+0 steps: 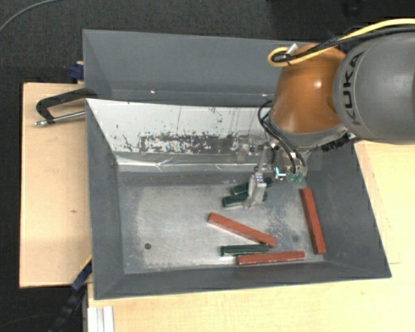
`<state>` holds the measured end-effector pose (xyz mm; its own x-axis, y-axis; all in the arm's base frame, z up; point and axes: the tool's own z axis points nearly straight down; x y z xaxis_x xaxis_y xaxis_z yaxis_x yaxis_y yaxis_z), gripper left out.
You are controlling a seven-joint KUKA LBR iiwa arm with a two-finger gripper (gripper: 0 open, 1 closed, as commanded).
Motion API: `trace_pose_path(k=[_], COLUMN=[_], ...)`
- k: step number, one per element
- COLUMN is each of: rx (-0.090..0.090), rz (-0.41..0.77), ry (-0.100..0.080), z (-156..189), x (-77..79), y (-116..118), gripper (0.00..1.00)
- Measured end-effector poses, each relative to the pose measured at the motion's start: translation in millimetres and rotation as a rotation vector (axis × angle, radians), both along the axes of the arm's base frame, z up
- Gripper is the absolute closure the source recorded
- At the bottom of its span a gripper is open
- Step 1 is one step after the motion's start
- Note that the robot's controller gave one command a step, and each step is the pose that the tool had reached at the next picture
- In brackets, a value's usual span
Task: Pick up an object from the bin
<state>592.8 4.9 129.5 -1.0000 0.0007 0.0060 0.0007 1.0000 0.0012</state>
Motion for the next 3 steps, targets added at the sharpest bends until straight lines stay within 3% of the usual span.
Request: trace_pose_path(k=[1,2,3], rx=[-0.001,-0.001,0.000], rz=[-0.093,-0.091,-0.086], ry=[-0.001,-0.007,-0.019], z=[-62,-58,81], x=[2.1,4.0,-15.4], y=[-27,-27,-8], gripper=[0.00,1.00,1.00])
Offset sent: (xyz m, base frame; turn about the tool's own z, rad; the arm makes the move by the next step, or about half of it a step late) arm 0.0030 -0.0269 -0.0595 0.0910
